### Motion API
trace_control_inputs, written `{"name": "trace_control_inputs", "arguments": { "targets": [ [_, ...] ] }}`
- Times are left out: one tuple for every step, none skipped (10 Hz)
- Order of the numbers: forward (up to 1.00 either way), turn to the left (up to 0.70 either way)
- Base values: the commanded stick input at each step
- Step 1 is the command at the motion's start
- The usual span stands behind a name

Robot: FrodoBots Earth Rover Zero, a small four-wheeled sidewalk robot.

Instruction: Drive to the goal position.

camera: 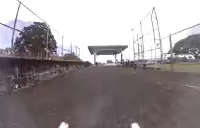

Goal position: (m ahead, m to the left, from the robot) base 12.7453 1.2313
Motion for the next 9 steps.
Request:
{"name": "trace_control_inputs", "arguments": {
  "targets": [
    [1.0,0.0],
    [1.0,0.0],
    [1.0,0.0],
    [1.0,0.0],
    [1.0,0.0],
    [1.0,0.0],
    [1.0,0.0],
    [1.0,0.0],
    [1.0,0.0]
  ]
}}
